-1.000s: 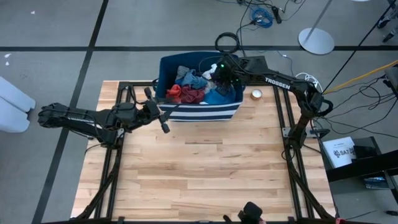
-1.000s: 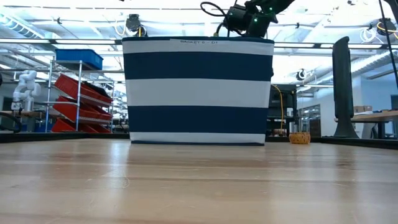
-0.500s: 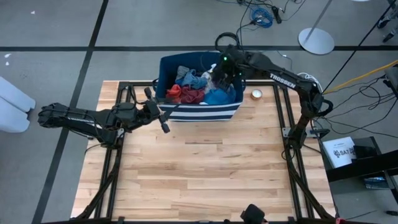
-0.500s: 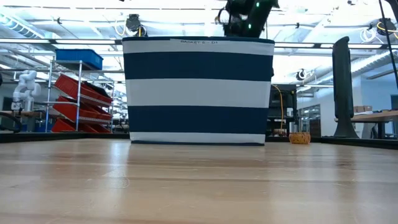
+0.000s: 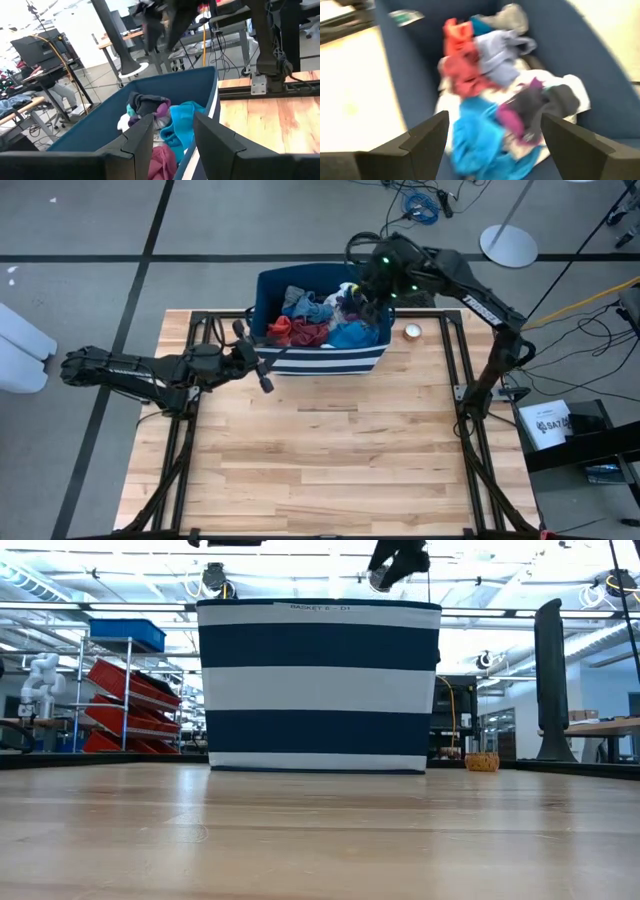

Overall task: Sort clothes
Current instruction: Return to Home Position

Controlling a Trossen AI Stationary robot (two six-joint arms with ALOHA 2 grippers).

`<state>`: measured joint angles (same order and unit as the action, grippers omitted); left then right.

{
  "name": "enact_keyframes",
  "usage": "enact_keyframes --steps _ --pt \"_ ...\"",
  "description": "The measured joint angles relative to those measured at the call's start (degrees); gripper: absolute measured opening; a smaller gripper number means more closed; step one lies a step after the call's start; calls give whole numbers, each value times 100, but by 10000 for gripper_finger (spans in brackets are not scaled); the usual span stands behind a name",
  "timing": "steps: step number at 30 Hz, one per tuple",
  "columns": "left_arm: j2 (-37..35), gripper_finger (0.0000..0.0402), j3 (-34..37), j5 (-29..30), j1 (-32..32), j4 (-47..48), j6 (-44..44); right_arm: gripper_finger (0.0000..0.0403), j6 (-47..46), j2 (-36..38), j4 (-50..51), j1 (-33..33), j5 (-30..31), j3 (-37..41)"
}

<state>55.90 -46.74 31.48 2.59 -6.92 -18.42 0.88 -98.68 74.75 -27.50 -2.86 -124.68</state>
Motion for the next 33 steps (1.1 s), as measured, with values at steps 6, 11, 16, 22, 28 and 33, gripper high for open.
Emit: enact_keyframes --steps 6,11,16,22,28,33 --pt "-34 148 0 -578 4 24 417 304 -83 684 396 393 -360 234" --pt "-161 148 0 -682 4 117 692 304 -326 1719 -305 853 -351 1237" --pt "-608 148 0 -686 6 813 1080 304 -679 3016 -1412 1294 -352 2996" --pt "-1405 148 257 -685 4 1214 1512 304 -1208 4443 -2763 1685 -349 5030" --pt "-1975 148 859 -750 4 1286 2038 304 -1584 5493 -4050 2069 -349 6658" --pt "-2273 148 1558 -750 4 1207 2433 304 -1676 6136 -4778 2256 -343 7757"
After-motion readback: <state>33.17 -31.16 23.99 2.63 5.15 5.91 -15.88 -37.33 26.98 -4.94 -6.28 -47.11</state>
